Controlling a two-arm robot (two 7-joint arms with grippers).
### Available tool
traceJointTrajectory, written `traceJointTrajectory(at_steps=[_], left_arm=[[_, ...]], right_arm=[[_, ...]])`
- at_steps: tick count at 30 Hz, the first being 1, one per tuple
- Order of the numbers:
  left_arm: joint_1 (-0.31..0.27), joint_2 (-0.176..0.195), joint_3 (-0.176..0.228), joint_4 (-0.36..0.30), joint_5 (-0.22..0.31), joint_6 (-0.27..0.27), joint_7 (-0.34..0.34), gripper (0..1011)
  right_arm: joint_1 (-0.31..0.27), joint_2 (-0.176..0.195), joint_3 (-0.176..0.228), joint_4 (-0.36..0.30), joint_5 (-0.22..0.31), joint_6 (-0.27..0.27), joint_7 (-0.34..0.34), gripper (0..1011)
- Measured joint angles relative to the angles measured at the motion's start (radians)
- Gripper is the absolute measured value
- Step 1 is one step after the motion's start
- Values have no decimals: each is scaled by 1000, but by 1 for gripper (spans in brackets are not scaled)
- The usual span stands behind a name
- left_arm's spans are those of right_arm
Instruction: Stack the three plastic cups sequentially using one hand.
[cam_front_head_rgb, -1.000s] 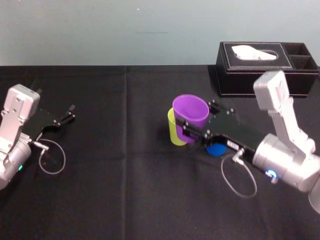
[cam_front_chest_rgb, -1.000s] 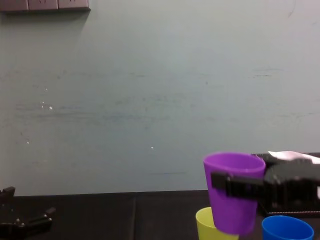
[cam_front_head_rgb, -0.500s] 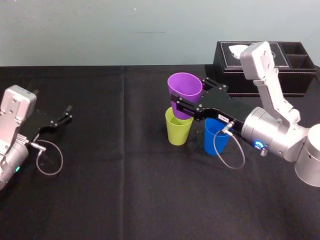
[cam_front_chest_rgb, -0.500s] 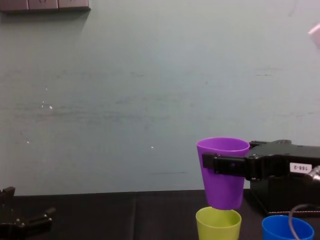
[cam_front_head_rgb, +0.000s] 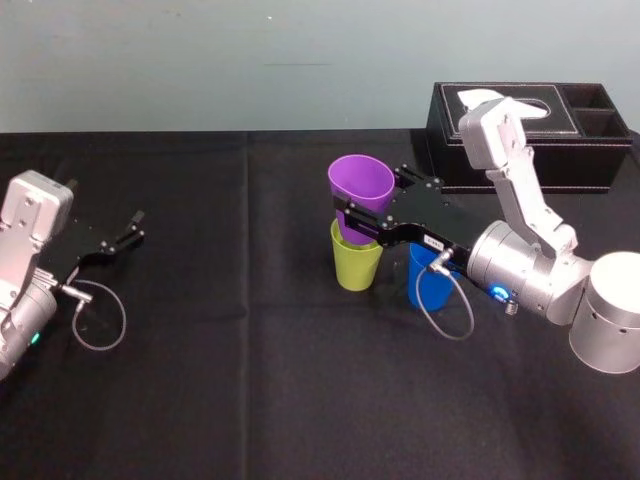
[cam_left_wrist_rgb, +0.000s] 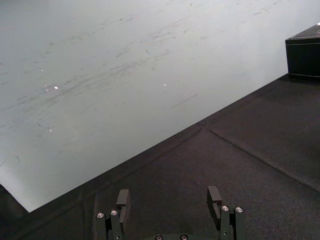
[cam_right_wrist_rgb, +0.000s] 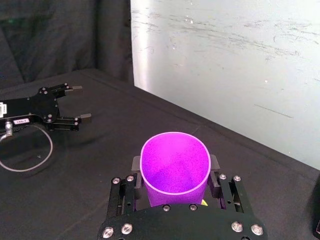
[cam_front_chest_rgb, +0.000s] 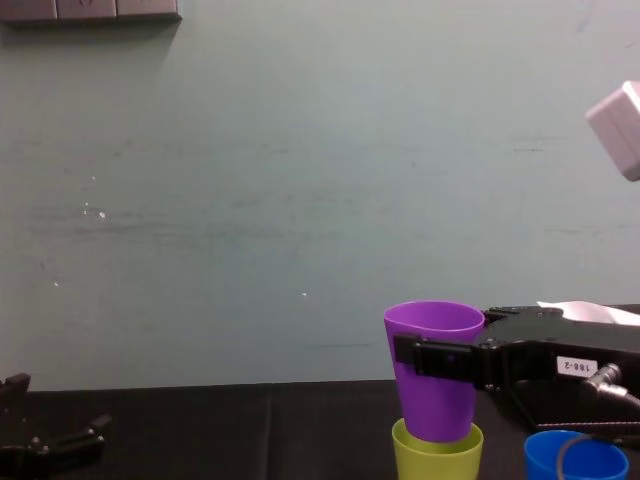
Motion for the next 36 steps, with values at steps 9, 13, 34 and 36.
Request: traceJointTrajectory(at_steps=[9,13,34,36], left_arm=[[0,0,0,0,0,0,0,1011],[0,0,0,0,0,0,0,1011],[0,0,0,0,0,0,0,1011],[0,0,0,0,0,0,0,1011]], right_arm=[[14,-19,-7,46,-16,-26,1,728],[20,-26,-9,65,-20,-34,2,726],[33,-53,-21,147,-50,-48,14,726],[33,-55,-21,153,-54,-49,14,726]])
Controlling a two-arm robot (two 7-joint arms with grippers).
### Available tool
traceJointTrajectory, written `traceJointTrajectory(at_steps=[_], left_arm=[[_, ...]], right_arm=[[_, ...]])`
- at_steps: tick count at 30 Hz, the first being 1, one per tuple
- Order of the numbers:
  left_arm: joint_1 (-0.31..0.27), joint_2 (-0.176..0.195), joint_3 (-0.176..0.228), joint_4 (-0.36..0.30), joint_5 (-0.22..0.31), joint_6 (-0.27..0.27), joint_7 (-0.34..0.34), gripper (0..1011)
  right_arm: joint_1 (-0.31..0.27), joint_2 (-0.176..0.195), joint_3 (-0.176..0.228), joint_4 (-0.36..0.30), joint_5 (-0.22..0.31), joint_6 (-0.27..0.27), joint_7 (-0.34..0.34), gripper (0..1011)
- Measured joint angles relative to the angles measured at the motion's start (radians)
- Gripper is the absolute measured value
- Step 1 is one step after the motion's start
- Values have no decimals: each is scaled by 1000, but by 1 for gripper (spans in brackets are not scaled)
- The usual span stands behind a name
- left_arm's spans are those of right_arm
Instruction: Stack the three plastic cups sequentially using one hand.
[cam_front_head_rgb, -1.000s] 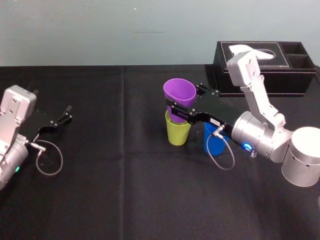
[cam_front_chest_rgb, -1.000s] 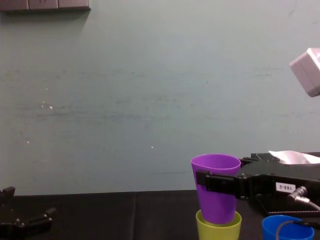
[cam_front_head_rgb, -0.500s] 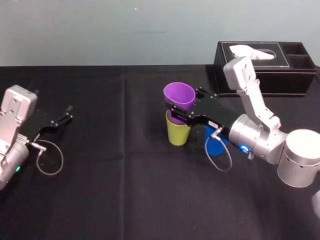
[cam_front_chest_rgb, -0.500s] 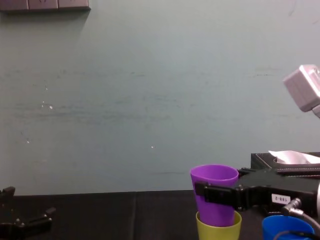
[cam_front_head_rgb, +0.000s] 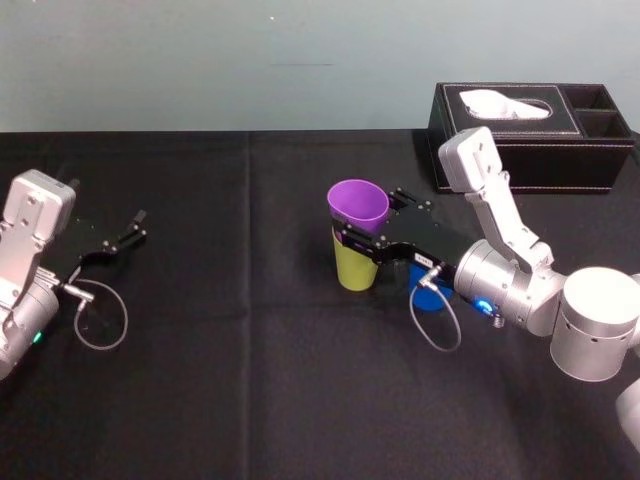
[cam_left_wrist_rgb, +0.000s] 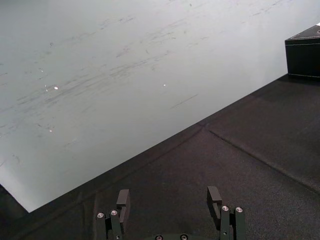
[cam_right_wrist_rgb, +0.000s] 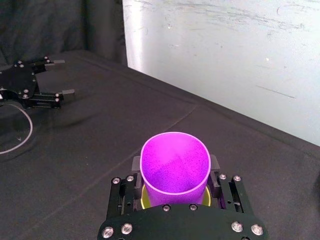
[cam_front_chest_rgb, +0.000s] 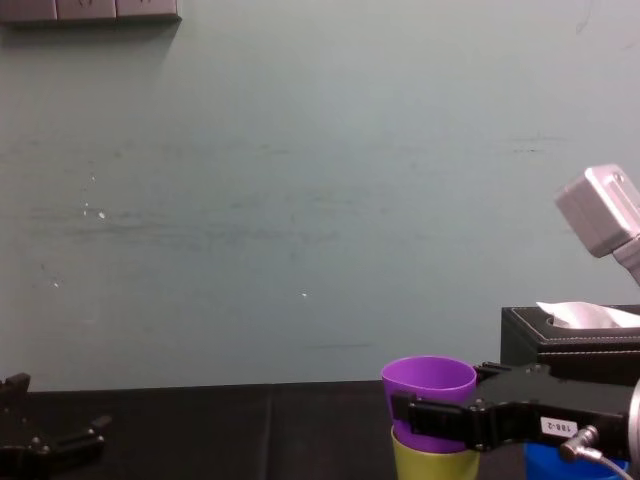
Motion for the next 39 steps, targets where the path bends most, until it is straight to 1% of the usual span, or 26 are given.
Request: traceJointTrajectory(at_steps=[12,26,33,34,36,39], left_arm=[[0,0,0,0,0,0,0,1011],[0,0,0,0,0,0,0,1012],[0,0,0,0,0,0,0,1011],[0,0,0,0,0,0,0,1011],[0,0,0,0,0,0,0,1011],[0,0,0,0,0,0,0,1011]], right_arm=[[2,-8,0,20,-15,-7,0,726],[1,-10,1,23,-16,-8,3,728],[1,-9,1,22,-16,-7,3,915],[1,-9,1,22,-15,-7,3,926],[1,-9,1,22,-15,-7,3,990],[1,-9,1,22,-15,-7,3,1002]])
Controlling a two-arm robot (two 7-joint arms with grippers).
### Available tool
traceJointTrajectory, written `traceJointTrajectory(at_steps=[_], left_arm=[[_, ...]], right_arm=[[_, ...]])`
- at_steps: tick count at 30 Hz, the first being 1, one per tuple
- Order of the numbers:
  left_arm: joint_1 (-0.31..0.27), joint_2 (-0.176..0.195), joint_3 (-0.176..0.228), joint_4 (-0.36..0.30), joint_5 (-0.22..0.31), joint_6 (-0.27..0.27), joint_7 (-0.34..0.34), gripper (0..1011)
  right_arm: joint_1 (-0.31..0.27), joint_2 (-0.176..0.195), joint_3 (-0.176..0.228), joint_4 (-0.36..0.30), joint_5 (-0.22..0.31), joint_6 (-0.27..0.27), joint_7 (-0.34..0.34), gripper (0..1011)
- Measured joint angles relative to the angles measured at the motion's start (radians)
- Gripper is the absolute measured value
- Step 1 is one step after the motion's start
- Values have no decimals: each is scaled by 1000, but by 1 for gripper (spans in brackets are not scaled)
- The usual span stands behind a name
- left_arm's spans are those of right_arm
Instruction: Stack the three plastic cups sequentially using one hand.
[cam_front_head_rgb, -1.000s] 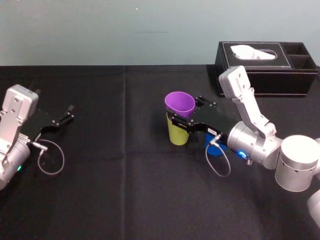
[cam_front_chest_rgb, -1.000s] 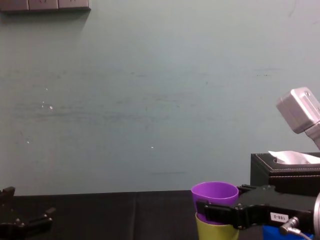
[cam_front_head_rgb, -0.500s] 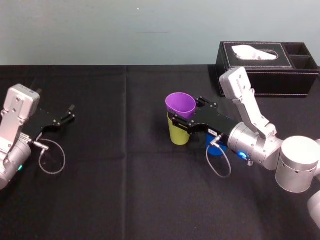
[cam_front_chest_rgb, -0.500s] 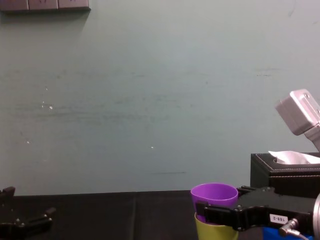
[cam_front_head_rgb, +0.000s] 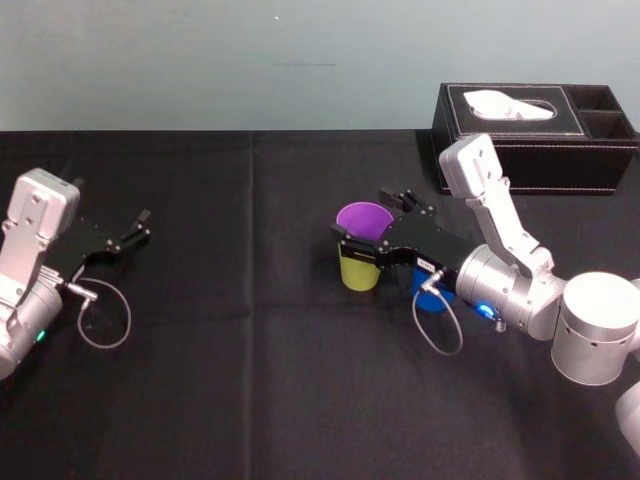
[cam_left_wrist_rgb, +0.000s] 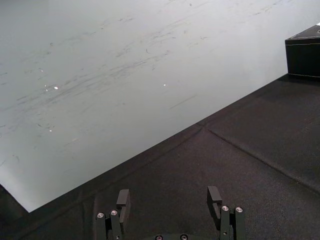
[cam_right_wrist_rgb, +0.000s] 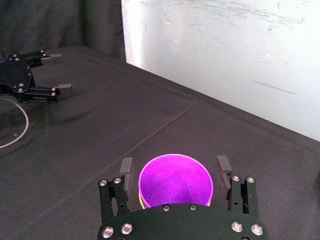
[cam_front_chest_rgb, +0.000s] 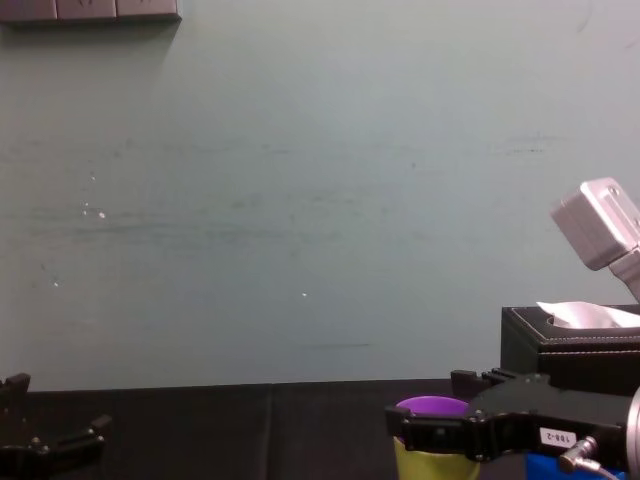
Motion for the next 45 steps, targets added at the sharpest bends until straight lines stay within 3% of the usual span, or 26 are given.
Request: traceJointTrajectory(at_steps=[6,15,23,30,35,45], left_arm=[[0,0,0,0,0,0,0,1011],[0,0,0,0,0,0,0,1011],[0,0,0,0,0,0,0,1011],[0,0,0,0,0,0,0,1011],[0,0,0,0,0,0,0,1012],[0,0,0,0,0,0,0,1011]], right_arm=[[-7,4,3,-15,-4,-5,-2,1003],[-88,44,53,-153,-13,-20,-38,1003],[-224,104,128,-295,2,-33,-61,1003],[-387,151,199,-392,29,-59,-72,1003],[-476,158,235,-413,17,-94,-93,1003],[-573,127,292,-410,-2,-154,-125,1002]])
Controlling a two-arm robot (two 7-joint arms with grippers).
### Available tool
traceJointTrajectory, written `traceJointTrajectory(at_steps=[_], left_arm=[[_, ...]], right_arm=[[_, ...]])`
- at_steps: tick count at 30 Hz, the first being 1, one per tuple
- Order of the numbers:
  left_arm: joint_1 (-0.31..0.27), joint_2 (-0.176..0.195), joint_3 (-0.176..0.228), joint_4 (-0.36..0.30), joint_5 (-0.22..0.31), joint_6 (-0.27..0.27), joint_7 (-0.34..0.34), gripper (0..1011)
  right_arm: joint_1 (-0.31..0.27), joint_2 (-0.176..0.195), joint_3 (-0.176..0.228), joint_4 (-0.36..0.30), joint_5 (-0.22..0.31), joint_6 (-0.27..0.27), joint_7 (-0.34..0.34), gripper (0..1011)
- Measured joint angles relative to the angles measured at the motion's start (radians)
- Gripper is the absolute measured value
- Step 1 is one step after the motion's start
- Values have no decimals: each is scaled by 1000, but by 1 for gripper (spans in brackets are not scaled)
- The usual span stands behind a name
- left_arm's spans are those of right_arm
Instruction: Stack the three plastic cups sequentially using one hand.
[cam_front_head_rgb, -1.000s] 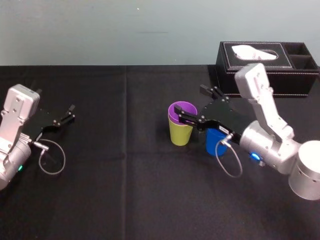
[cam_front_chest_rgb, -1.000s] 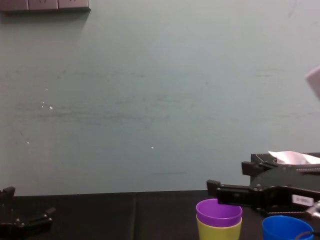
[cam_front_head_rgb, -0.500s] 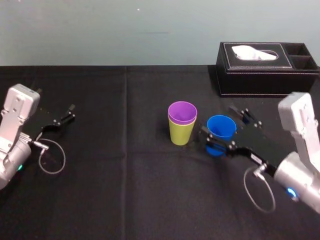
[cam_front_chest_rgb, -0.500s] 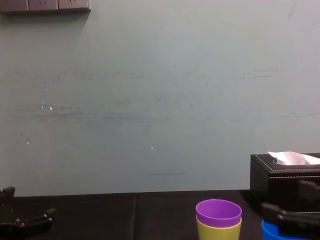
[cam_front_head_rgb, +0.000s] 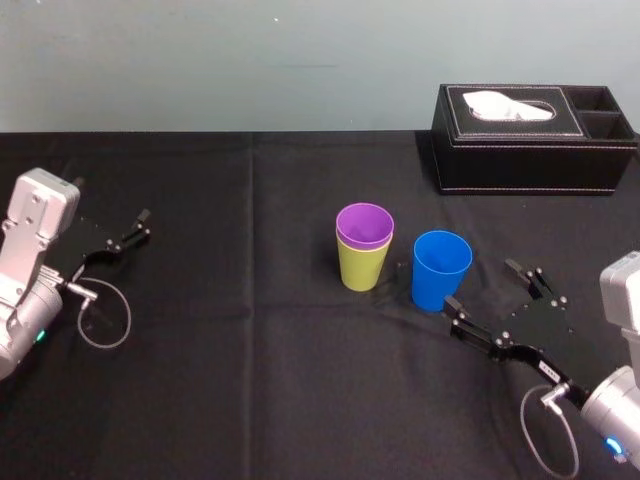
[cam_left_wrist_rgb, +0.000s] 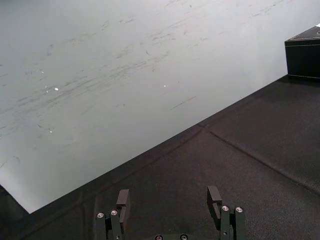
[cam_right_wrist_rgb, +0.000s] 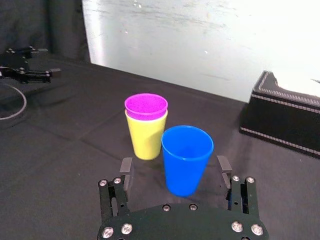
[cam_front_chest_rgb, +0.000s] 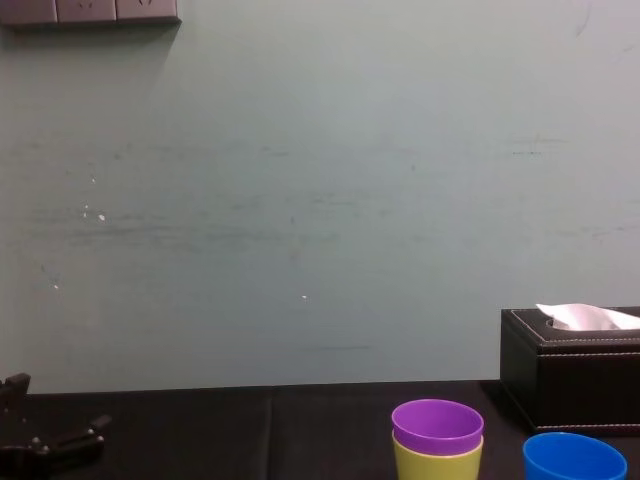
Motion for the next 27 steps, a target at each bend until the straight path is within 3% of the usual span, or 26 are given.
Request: traceJointTrajectory(at_steps=[12,19,27], left_arm=[[0,0,0,0,0,0,0,1011],[0,0,0,0,0,0,0,1011],[0,0,0,0,0,0,0,1011]], right_arm=[[7,-46,2,64,-8,12,8,1003],[50,-65,-23,122,-15,20,30,1003],[112,-95,-43,193,-49,-16,27,1003]])
